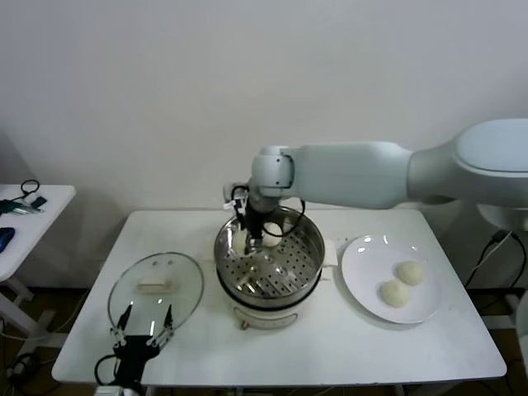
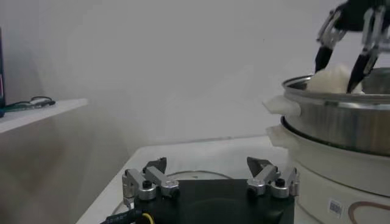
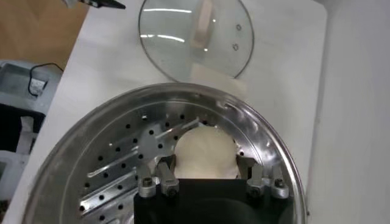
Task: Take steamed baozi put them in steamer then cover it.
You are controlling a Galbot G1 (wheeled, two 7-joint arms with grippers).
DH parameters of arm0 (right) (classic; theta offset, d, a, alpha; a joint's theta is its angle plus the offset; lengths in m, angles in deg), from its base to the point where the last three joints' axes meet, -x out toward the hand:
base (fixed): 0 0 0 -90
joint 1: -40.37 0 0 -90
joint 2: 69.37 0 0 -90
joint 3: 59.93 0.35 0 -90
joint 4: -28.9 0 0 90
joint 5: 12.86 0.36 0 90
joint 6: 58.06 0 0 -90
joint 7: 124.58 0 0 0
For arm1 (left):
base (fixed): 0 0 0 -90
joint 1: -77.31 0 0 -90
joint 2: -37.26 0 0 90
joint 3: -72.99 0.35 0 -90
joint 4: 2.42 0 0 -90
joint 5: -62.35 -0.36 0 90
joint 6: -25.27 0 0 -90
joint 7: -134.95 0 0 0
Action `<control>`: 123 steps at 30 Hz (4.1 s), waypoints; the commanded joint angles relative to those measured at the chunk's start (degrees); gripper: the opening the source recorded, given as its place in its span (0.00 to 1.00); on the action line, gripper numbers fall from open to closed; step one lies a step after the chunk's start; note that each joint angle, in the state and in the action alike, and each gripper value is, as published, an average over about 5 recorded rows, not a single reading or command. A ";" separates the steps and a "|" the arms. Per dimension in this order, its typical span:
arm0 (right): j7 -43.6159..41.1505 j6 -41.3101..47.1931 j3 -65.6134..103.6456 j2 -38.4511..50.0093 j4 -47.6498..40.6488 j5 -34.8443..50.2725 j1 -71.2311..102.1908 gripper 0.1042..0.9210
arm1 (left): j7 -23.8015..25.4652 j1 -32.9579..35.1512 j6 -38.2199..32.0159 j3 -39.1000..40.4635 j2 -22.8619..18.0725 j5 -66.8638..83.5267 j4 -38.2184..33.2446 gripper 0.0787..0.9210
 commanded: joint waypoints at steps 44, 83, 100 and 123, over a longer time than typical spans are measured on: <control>-16.57 -17.31 9.00 53.25 5.25 -37.87 16.88 0.88 | 0.11 0.26 0.96 0.94 -1.31 -2.27 -0.55 0.88; -13.94 -15.67 23.58 46.41 -0.13 -40.51 28.36 0.72 | -0.26 1.19 0.67 0.88 -1.73 -2.67 -0.87 0.88; -22.18 -47.16 -3.48 27.02 8.39 -25.39 -24.96 0.69 | -0.21 1.09 0.90 1.70 -1.82 -3.24 -1.31 0.88; -13.32 -53.64 -0.35 6.14 16.61 -45.22 -1.79 0.69 | -0.36 1.77 1.07 0.50 -1.27 -2.39 -2.76 0.88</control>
